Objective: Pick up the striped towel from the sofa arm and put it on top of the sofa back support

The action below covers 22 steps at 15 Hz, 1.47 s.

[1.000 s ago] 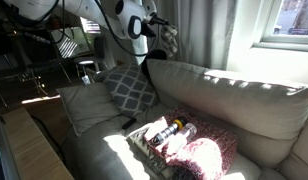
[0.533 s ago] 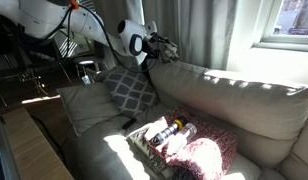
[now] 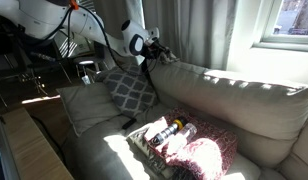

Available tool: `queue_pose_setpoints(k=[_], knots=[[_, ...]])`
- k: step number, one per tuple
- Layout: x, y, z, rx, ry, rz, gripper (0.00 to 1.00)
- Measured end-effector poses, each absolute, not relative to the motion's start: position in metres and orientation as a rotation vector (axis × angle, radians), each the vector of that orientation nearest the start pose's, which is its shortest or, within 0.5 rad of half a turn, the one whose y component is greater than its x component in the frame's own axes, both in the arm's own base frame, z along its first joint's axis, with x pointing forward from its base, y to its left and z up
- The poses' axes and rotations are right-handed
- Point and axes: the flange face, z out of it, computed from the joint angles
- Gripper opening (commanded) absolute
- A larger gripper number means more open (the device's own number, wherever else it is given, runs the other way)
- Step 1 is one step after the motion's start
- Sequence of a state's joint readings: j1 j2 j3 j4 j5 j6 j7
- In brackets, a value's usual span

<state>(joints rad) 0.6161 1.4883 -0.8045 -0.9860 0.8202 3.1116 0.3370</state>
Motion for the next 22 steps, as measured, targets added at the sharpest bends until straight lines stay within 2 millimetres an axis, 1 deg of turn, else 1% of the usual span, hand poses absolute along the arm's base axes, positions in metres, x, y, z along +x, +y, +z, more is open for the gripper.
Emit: queue_pose_setpoints(k=[4, 7, 8, 13, 16, 17, 19, 22], knots=[[0.794, 0.138, 0.15, -2.836, 0.444, -1.389, 0.73], [0.801, 0.134, 0.163, -2.877, 0.49, -1.334, 0.95], [0.804, 0.132, 0.17, -2.887, 0.504, -1.321, 0.99], [0.815, 0.121, 0.217, -2.903, 0.563, -1.302, 1.0], [0.819, 0.116, 0.245, -2.904, 0.584, -1.318, 1.0], [0.82, 0.115, 0.253, -2.896, 0.601, -1.298, 1.0], [0.819, 0.113, 0.267, -2.893, 0.626, -1.202, 1.0], [0.814, 0.112, 0.289, -2.933, 0.64, -1.009, 1.0]])
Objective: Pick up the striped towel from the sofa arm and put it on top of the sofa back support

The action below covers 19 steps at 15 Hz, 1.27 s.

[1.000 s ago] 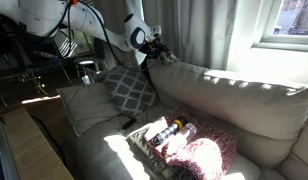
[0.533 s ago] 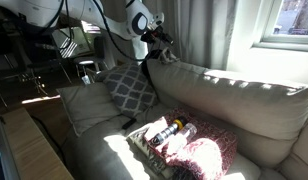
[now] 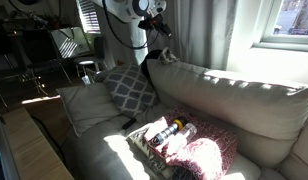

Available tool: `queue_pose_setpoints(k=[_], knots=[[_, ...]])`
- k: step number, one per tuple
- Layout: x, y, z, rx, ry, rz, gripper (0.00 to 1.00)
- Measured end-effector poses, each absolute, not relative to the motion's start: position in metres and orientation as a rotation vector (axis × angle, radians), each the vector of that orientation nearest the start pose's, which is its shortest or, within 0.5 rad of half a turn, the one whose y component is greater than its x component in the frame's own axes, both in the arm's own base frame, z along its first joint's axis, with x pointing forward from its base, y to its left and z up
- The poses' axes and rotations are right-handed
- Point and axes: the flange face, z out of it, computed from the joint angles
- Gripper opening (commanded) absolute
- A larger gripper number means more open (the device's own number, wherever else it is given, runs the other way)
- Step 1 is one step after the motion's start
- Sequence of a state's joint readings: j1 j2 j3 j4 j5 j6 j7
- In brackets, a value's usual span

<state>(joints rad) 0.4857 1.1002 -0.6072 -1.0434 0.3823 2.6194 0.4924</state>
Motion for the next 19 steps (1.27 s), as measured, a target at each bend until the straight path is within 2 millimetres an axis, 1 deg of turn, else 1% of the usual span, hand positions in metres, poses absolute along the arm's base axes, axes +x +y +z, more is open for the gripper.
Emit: queue_pose_setpoints(k=[3, 5, 9, 12, 15, 19], knots=[[0.802, 0.112, 0.305, -2.991, 0.618, -0.828, 1.0], [0.793, 0.109, 0.309, -3.049, 0.591, -0.737, 1.0], [0.775, 0.103, 0.296, -3.147, 0.52, -0.583, 1.0], [0.761, 0.106, 0.285, -3.157, 0.443, -0.499, 1.0], [0.749, 0.11, 0.279, -3.143, 0.39, -0.423, 1.0], [0.748, 0.111, 0.281, -3.138, 0.385, -0.424, 1.0]])
